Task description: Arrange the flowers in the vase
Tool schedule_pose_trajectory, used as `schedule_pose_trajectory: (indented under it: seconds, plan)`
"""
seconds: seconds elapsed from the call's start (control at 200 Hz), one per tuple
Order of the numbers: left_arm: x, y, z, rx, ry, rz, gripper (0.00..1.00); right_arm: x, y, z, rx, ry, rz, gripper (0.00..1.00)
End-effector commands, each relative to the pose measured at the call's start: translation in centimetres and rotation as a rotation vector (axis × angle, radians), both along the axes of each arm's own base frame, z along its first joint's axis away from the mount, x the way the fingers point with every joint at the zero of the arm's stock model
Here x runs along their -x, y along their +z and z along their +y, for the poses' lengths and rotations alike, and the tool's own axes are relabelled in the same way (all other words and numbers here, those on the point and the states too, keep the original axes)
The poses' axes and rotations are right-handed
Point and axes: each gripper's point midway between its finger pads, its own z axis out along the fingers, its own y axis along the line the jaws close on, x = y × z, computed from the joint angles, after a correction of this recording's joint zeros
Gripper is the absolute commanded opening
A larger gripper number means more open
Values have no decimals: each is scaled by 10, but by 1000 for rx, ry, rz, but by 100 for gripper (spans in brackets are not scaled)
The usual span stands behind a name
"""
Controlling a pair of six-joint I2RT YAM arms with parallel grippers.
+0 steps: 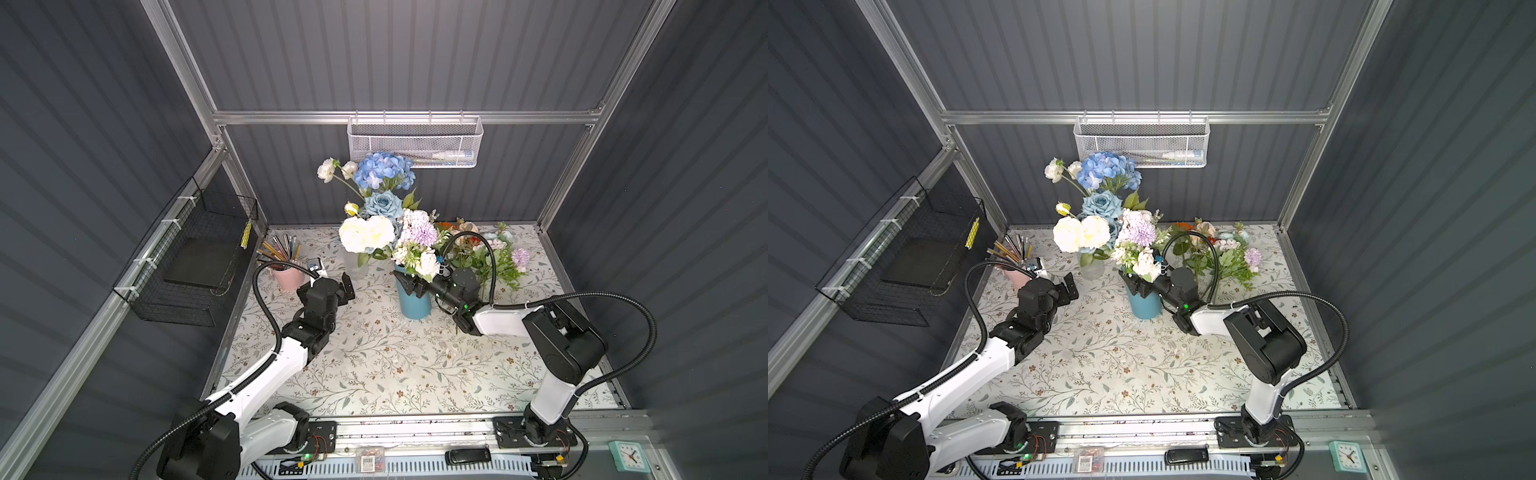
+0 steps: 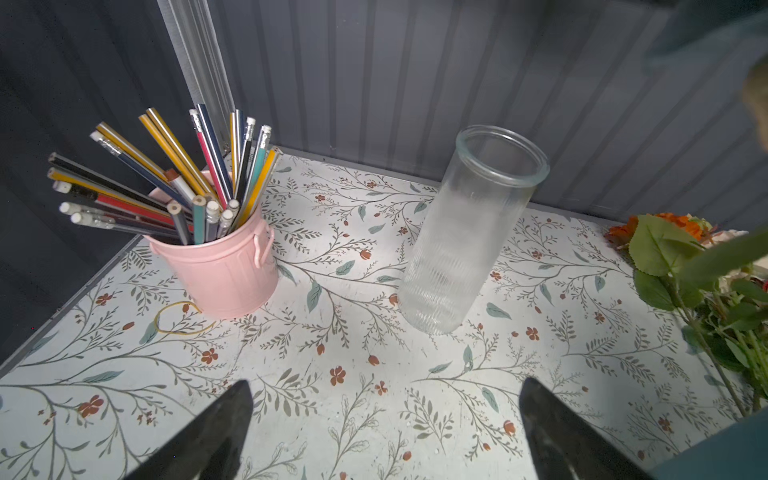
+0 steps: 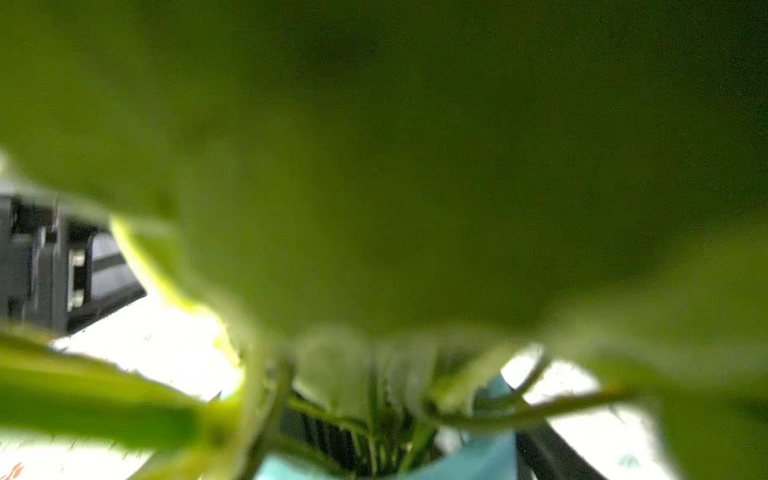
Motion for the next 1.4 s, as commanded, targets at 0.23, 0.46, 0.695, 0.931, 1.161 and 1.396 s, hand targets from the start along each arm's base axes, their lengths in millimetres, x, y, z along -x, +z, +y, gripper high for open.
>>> schedule_pose_trajectory:
  seconds: [0.23,0.46,0.695,0.931,1.161,1.396]
  plan:
    - [8,-26,7,5,22,67,100,-26,147,5,-241,-71,-507,0]
    - [8,-27,-1,44,-10,78,100,-71,145,8,-225,-135,-552,0]
    - [3,-19,-10,44,-49,96,100,-103,124,14,-223,-161,-556,0]
    - [-1,-17,-13,40,-58,101,100,-120,107,14,-253,-176,-509,2]
    - [-7,-16,-19,48,-68,99,100,-117,82,8,-250,-212,-454,30]
    - [-18,-17,-29,71,-98,86,100,-110,61,8,-214,-191,-407,64]
